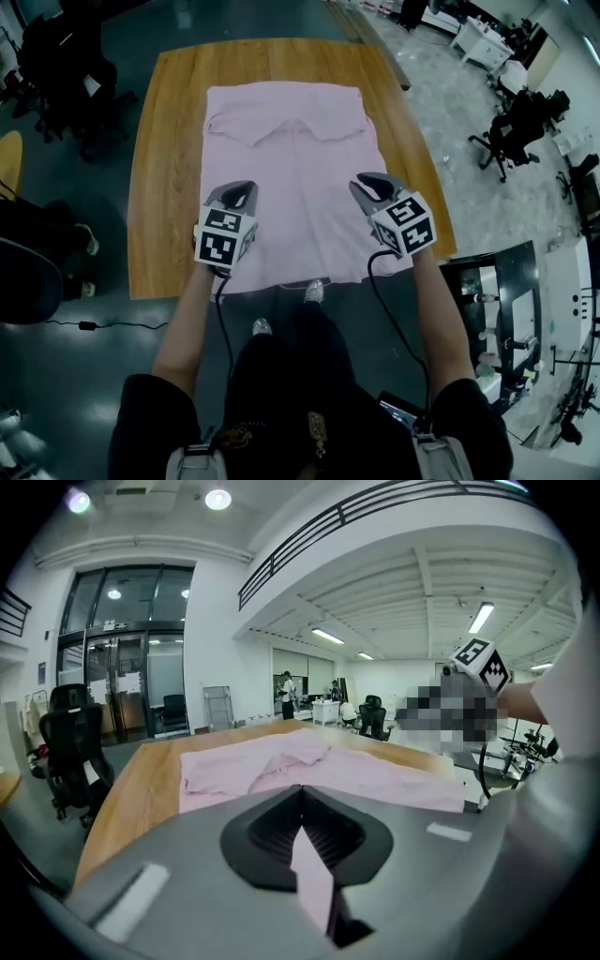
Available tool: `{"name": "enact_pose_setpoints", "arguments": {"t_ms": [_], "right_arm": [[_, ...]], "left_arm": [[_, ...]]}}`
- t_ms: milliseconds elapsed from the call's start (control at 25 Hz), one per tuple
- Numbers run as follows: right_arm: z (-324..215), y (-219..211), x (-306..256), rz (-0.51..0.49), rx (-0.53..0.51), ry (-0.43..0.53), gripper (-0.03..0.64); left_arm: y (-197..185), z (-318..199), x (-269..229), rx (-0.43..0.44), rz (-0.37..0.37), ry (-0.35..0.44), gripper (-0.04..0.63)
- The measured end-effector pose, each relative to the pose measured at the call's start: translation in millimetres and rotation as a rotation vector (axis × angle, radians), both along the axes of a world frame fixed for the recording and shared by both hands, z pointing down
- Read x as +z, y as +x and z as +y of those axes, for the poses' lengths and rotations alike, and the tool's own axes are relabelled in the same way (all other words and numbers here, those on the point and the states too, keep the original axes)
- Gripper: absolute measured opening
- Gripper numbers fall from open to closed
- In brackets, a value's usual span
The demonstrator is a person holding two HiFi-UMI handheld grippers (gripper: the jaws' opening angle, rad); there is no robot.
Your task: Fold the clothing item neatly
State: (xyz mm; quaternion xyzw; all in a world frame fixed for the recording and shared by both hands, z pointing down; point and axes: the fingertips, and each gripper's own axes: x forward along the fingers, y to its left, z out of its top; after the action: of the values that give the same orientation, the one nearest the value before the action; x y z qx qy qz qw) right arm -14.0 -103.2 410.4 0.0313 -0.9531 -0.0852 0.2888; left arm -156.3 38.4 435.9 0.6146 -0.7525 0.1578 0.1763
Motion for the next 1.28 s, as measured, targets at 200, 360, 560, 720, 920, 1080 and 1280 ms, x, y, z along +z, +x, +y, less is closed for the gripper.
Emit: {"name": "enact_pose_setpoints", "arguments": {"t_ms": [200, 360, 560, 720, 920, 1080, 1280], "right_arm": [[22.4, 51.9, -2.9, -0.074, 0.103, -0.015, 0.072], [41.4, 81.5, 14.3, -0.081, 0.117, -0.056, 0.072], [49.0, 121.0, 56.2, -0.057, 0.16, -0.099, 0.072], [49.1, 153.2, 97.0, -0.015, 0.204, -0.144, 0.174], [12.7, 200.4, 132.8, 0.036, 0.333, -0.036, 0.268], [-22.4, 227.8, 155.2, 0.064, 0.43, -0.103, 0.268], [-54.2, 241.9, 172.0, 0.079, 0.491, -0.179, 0.268]], "left_arm": [[35.9, 53.1, 20.0, -0.062, 0.026, 0.007, 0.008], [52.7, 90.0, 41.8, -0.148, 0.035, -0.03, 0.009], [72.8, 125.8, 68.5, -0.27, 0.019, -0.098, 0.038], [106.7, 142.3, 91.1, -0.289, 0.024, -0.169, 0.064], [119.5, 152.6, 110.6, -0.374, -0.017, -0.213, 0.101], [87.1, 175.2, 114.6, -0.491, -0.067, -0.238, 0.164], [50.9, 199.0, 122.9, -0.588, 0.002, -0.268, 0.272]]}}
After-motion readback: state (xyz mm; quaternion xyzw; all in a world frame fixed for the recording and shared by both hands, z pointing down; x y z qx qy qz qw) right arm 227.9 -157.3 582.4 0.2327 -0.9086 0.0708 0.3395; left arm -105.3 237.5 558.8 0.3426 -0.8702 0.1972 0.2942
